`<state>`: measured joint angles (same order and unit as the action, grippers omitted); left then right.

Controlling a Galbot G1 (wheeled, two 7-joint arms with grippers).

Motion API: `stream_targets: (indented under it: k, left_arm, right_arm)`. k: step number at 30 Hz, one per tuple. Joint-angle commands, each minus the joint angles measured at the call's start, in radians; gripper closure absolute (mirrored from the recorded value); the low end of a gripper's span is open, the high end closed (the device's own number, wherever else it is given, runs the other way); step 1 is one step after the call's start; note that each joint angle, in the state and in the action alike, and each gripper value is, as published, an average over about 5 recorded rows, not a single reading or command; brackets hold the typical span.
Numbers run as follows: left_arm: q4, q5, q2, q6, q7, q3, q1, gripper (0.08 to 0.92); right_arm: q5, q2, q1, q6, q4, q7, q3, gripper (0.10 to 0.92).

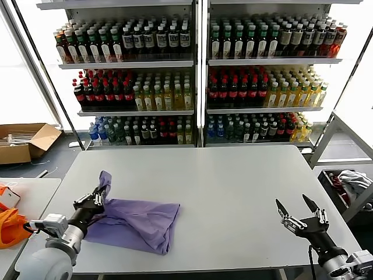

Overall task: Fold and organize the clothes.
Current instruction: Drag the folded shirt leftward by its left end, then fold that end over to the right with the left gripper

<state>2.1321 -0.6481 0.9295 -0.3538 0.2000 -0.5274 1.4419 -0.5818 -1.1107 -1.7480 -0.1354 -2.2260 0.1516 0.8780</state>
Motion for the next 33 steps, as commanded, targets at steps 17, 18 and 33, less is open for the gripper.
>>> stream_targets:
  k: [17,18,33]
  left_arm:
    - [-0.067,0.117,0.286,-0.068,0.034,0.291,-0.087,0.894]
    - [-0.065,0.118,0.289,-0.068,0.035,0.299,-0.086,0.894]
    - [-0.058,0.150,0.341,-0.069,0.074,0.323,-0.092,0.768]
  right_arm:
    - [0.033,-0.022,-0.002,0.011,0.027,0.019,-0.023,0.203]
    - [0.035,-0.022,-0.001,0.011,0.027,0.020,-0.026,0.203]
    - [0.028,-0.025,-0.010,0.019,0.010,0.019,-0.017,0.203]
